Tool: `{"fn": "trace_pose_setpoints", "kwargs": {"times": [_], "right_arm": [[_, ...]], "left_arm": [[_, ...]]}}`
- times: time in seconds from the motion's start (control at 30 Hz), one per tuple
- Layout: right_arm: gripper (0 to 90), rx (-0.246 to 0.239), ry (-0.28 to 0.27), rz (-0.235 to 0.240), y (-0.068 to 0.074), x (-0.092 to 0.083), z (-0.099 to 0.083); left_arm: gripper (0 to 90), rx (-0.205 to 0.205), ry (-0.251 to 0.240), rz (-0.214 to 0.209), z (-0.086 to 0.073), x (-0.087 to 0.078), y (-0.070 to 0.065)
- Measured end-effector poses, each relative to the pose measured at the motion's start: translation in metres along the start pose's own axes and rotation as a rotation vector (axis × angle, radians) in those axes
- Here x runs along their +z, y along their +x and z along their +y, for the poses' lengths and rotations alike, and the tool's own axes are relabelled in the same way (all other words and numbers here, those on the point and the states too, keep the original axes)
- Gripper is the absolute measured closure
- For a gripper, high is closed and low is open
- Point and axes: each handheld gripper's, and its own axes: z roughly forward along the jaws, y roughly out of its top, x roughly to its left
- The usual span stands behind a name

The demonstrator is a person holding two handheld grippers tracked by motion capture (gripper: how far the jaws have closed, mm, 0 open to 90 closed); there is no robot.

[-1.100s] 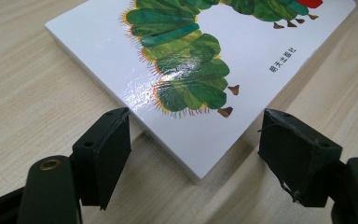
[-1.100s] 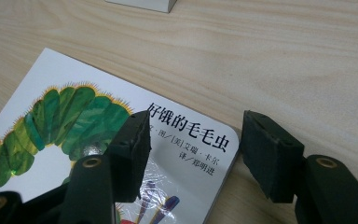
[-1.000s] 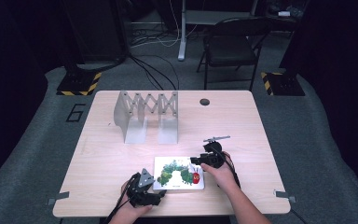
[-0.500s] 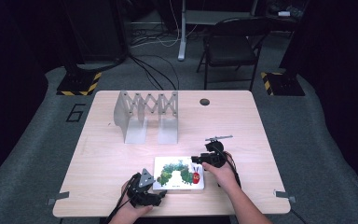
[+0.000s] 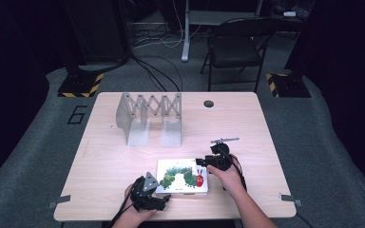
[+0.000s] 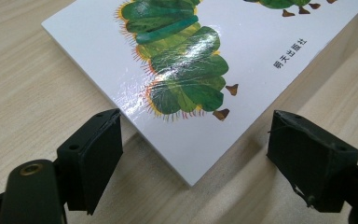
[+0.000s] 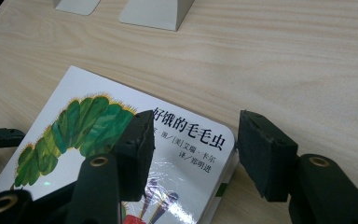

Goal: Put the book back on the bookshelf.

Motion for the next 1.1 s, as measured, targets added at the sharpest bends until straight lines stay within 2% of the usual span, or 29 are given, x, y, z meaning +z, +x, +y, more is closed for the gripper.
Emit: {"fn": "trace_pose_setpoints", "kwargs": {"times": [0.23,0.3,0.5,0.53,0.77,0.8,0.97,1.1], "right_arm": [[46.5,-0.004,-0.006,0.002,0.002,-0.004,0.001],[46.5,-0.013,-0.031,0.007,0.003,-0.007,0.002],[46.6,-0.018,-0.044,0.017,0.006,-0.013,0.002],[46.6,-0.003,-0.043,0.025,0.009,-0.016,0.002],[46.7,-0.013,-0.06,0.046,0.013,-0.023,0.002],[46.7,-0.009,-0.058,0.051,0.013,-0.023,0.002],[46.7,-0.02,-0.058,0.062,0.018,-0.023,0.001],[46.7,-0.027,-0.059,0.066,0.019,-0.024,0.001]], "left_arm": [[15.1,0.002,0.0,0.016,0.0,0.002,-0.003],[14.8,0.001,0.014,0.014,0.001,0.001,-0.003],[13.3,-0.014,0.01,0.035,0.002,0.003,-0.005],[12.8,-0.016,0.02,0.03,0.002,0.002,-0.005],[8.8,-0.019,0.03,0.044,0.003,0.003,-0.005],[7.7,-0.019,0.025,0.067,0.003,0.004,-0.006],[5.8,0.022,0.03,0.094,0.005,0.004,-0.011],[5.7,0.023,0.021,0.119,0.005,0.004,-0.013]]}}
